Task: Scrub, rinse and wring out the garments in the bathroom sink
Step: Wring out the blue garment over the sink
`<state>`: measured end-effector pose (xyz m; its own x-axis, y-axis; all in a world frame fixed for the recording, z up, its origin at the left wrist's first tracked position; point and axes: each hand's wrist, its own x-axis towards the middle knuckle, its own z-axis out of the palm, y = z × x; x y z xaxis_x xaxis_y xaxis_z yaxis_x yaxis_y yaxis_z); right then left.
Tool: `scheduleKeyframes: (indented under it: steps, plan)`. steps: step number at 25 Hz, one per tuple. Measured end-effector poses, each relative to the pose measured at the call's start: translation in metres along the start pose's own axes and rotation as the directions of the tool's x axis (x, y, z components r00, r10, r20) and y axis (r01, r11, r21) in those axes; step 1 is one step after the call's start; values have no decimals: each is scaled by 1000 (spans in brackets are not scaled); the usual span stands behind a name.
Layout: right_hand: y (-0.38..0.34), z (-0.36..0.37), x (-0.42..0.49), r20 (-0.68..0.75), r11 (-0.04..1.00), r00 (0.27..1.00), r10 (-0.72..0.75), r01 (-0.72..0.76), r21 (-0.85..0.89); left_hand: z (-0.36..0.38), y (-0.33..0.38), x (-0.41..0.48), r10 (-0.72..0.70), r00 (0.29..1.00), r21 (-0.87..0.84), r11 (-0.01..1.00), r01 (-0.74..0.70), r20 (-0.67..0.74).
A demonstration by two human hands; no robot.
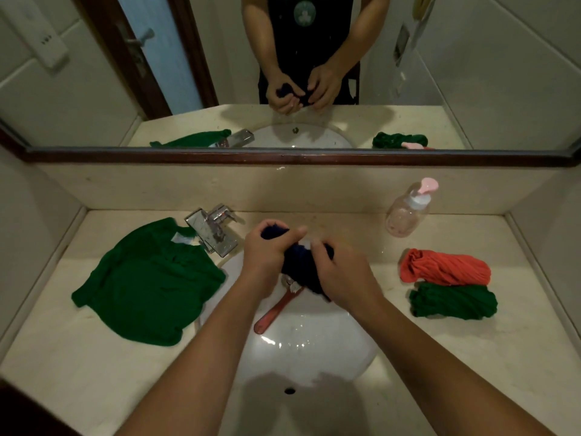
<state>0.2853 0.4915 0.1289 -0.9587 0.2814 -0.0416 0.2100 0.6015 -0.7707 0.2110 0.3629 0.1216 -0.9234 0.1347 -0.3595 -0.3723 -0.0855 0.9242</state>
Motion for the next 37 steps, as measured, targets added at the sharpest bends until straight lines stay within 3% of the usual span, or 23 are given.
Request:
scheduleKeyframes:
  steps: [2, 3, 5, 7, 10, 13, 15, 16, 19, 23, 25, 27, 30, 32, 34, 37]
  plan:
    - [-5, 2, -11, 128, 998, 989, 69, -70, -1, -11, 8, 4, -26, 988, 86, 996, 12, 154]
    - [-6, 7, -16, 202, 982, 971, 129, -153, 110, -14, 9, 5, -42, 980, 124, 992, 18, 196]
    - [-10, 18, -24, 363, 845, 904, 228, -369, 387, -16, 10, 6, -62, 977, 172, 985, 26, 204]
    - [-7, 27, -25, 393, 749, 890, 231, -420, 512, -17, 10, 7, -71, 982, 235, 972, 27, 177]
    - [-12, 29, -26, 337, 758, 907, 251, -401, 514, -21, 15, 6, -147, 965, 302, 950, 77, 216]
    - [-12, 28, -29, 331, 667, 900, 283, -433, 607, -40, 26, 9, -233, 843, 71, 971, 227, 486]
    - [-14, 22, -34, 429, 482, 876, 219, -480, 734, -58, 30, 15, -229, 718, 44, 963, 267, 657]
    - [-18, 17, -37, 485, 388, 859, 164, -508, 769, -64, 30, 16, -216, 688, 60, 968, 243, 693]
    - [-29, 9, -40, 587, 212, 807, 68, -586, 782, -62, 20, 13, -127, 725, 33, 989, 143, 677]
    - [-35, 14, -38, 662, 53, 741, 110, -670, 741, -37, 3, 2, 27, 715, -192, 970, 150, 698]
    - [-31, 15, -38, 679, -16, 724, 121, -682, 731, -27, 4, -1, 81, 760, -272, 954, 129, 645]
    - [-24, 9, -37, 733, 19, 674, 95, -737, 676, -22, 10, -4, 93, 811, -267, 960, 80, 577]
    - [-9, -7, -32, 826, 166, 561, -53, -811, 561, -20, 13, -6, 81, 829, -266, 960, 84, 553]
    - [-5, -21, -29, 834, 271, 530, -155, -789, 552, -19, 15, -9, 61, 847, -283, 953, 107, 528]
    - [-9, -29, -27, 823, 356, 555, -118, -750, 557, -18, 17, -12, 36, 870, -285, 951, 122, 492]
    - [-22, -29, -25, 766, 520, 639, 69, -678, 519, -17, 15, -11, 7, 909, -267, 957, 116, 418]
